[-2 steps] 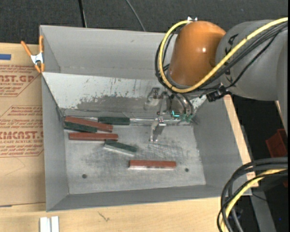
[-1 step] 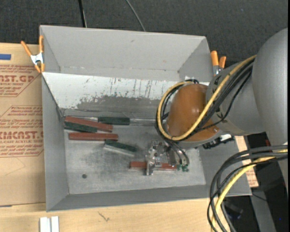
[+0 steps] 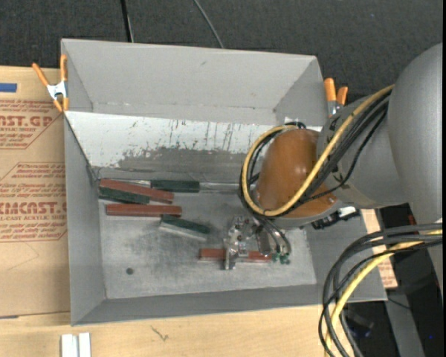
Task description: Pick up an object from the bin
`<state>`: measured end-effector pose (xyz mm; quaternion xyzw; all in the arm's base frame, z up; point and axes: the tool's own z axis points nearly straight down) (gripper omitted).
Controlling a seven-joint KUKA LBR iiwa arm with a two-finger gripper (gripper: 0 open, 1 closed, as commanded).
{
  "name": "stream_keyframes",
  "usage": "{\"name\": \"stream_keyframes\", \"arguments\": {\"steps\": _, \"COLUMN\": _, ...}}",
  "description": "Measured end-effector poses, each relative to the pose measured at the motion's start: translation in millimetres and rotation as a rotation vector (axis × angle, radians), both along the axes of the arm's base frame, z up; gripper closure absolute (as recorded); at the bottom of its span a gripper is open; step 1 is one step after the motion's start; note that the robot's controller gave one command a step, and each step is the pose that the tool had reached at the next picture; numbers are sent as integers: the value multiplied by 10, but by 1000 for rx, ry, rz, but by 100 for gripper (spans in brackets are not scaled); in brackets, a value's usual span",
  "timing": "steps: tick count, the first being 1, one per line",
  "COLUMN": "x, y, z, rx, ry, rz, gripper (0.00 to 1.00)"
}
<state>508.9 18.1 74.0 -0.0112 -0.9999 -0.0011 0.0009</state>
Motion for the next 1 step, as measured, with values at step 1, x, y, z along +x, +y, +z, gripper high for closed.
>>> {"name": "stream_keyframes", "arguments": {"steps": 1, "x": -77, "y": -72, "z": 1831, "rx": -1, "ry": -10, "rz": -57, "gripper": 100}}
